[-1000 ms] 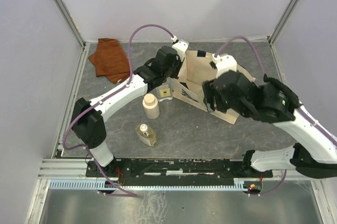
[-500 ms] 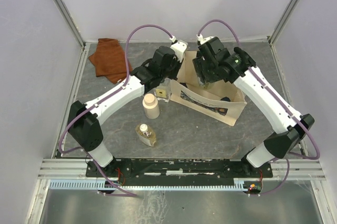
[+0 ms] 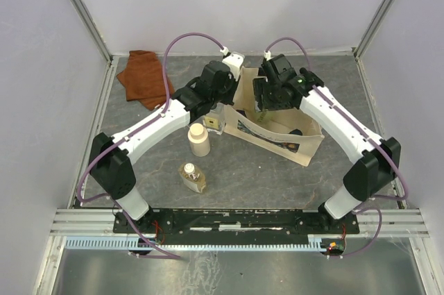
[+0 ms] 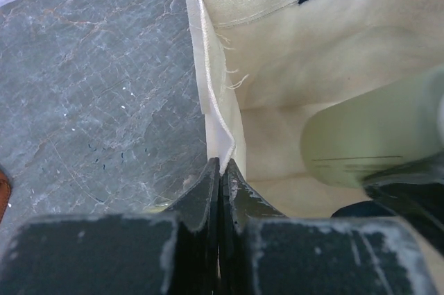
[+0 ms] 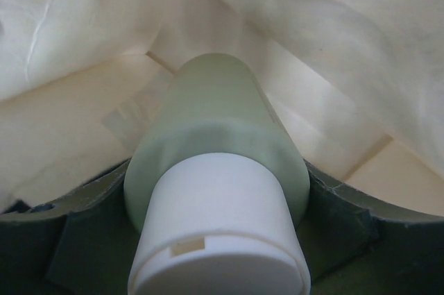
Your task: Place the personal care products into the canvas bag
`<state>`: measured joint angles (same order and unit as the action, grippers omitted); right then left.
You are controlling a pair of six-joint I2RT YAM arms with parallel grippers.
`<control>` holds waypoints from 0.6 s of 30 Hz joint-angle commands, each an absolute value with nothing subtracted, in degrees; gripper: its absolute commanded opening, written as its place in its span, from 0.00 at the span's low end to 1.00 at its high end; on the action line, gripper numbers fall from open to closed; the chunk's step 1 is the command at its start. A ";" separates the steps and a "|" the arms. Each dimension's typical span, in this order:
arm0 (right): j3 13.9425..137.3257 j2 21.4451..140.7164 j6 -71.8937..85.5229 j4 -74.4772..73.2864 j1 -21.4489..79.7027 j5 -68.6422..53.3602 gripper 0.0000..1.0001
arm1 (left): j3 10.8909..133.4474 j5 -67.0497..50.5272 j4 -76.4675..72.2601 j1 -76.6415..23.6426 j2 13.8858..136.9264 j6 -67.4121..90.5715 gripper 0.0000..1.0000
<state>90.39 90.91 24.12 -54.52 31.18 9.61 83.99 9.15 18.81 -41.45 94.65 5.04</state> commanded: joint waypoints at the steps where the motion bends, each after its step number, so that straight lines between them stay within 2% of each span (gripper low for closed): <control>1: 92.60 93.23 31.87 -46.45 31.69 11.91 0.25 | 83.53 10.45 18.92 -41.13 93.99 8.83 0.03; 6: 95.12 98.39 36.12 -49.45 33.78 19.34 0.24 | 83.01 10.83 18.63 -41.13 93.38 8.44 0.03; 18: 93.85 104.23 43.05 -48.70 35.50 21.18 0.24 | 82.20 10.67 18.65 -41.12 92.47 8.19 0.03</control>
